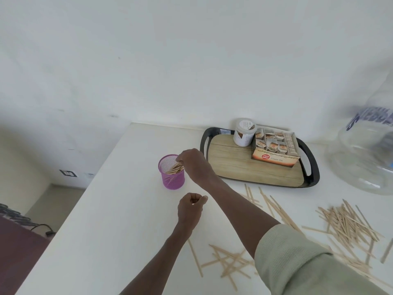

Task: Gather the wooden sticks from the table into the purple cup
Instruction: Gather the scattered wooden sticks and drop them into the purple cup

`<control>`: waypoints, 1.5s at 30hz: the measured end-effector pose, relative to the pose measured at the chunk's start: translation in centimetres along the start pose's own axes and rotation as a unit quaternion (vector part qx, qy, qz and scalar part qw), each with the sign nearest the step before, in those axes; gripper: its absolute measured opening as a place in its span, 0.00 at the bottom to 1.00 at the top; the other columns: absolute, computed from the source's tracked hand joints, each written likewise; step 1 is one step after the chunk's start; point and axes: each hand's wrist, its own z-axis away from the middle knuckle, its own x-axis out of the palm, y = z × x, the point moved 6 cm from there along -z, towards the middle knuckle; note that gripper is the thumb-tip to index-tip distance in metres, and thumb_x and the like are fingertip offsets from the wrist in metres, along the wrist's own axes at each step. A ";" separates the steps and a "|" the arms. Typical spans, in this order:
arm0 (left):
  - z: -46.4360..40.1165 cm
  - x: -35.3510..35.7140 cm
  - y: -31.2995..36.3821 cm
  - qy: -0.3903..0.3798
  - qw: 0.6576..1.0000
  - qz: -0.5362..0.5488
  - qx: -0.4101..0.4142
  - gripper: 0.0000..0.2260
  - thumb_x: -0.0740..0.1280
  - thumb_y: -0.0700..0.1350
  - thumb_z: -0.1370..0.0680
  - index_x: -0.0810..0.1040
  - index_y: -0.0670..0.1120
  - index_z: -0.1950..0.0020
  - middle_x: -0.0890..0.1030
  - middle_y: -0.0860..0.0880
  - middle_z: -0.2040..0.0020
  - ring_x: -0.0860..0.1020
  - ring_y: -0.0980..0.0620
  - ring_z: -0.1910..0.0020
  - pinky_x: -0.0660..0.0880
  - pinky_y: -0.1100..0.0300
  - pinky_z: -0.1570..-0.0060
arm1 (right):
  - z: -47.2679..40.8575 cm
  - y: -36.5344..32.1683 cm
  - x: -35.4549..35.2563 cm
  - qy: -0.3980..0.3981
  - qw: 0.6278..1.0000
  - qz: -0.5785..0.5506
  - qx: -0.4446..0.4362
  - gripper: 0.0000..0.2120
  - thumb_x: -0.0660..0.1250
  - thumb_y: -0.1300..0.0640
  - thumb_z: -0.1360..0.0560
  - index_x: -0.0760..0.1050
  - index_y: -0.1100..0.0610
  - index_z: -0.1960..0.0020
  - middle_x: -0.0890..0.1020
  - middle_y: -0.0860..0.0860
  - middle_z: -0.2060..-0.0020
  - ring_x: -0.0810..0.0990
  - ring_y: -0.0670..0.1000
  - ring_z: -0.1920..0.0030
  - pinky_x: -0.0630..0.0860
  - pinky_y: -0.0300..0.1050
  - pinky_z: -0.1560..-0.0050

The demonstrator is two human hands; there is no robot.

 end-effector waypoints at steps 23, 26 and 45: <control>3.2 6.2 3.0 -0.063 0.990 -0.097 0.083 0.06 0.74 0.46 0.28 0.79 0.49 0.57 0.82 0.53 0.59 0.80 0.50 0.58 0.74 0.62 0.59 | 12.2 10.5 -8.2 0.112 0.982 -0.126 0.087 0.08 0.67 0.66 0.24 0.84 0.64 0.49 0.87 0.57 0.54 0.85 0.52 0.52 0.78 0.41 0.46; 4.6 8.3 3.2 -0.142 0.967 -0.177 0.113 0.10 0.76 0.50 0.29 0.80 0.49 0.53 0.82 0.54 0.55 0.78 0.56 0.59 0.69 0.70 0.62 | 15.6 13.6 -9.4 0.086 0.980 -0.123 0.129 0.08 0.68 0.65 0.24 0.85 0.63 0.50 0.87 0.55 0.54 0.84 0.50 0.51 0.75 0.37 0.46; 10.2 7.7 -1.4 -0.282 0.789 -0.494 0.230 0.48 0.78 0.68 0.48 0.70 0.57 0.31 0.65 0.61 0.38 0.65 0.57 0.37 0.70 0.59 0.38 | 34.4 17.7 -3.6 -0.303 0.944 0.010 0.128 0.66 0.79 0.31 0.49 0.47 0.47 0.22 0.59 0.51 0.28 0.58 0.55 0.27 0.67 0.59 0.30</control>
